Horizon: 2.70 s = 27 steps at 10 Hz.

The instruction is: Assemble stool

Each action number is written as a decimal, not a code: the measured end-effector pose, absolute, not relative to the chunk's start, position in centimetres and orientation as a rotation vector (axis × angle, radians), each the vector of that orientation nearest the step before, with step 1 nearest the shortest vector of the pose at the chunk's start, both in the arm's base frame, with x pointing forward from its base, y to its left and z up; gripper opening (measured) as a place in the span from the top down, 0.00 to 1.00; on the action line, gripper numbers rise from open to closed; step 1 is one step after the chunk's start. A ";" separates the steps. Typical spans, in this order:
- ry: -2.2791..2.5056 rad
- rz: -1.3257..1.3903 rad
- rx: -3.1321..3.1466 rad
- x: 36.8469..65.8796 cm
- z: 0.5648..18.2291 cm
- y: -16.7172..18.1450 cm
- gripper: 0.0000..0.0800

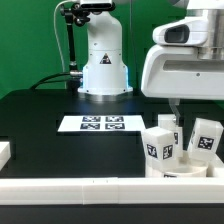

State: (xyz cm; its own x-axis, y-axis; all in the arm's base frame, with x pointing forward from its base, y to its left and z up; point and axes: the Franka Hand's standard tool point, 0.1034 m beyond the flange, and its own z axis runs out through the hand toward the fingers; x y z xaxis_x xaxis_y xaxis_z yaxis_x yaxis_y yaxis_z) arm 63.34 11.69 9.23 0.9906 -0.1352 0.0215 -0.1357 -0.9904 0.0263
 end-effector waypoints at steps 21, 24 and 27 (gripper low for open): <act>-2.071 -0.001 2.442 63.2 9.0 10.8 0.58; -2.347 -0.026 2.189 63.3 8.9 11.0 0.58; -2.543 -0.034 1.972 63.6 9.0 11.0 0.58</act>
Offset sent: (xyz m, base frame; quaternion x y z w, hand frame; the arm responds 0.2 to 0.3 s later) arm 0.0000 0.0000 0.0000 0.0000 0.0000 0.0000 1.0000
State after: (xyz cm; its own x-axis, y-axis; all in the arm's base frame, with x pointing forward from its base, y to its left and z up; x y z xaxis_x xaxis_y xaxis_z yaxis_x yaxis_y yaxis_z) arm 63.55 11.01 8.98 -0.2474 -0.9662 -0.0730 -0.9678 0.2501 -0.0301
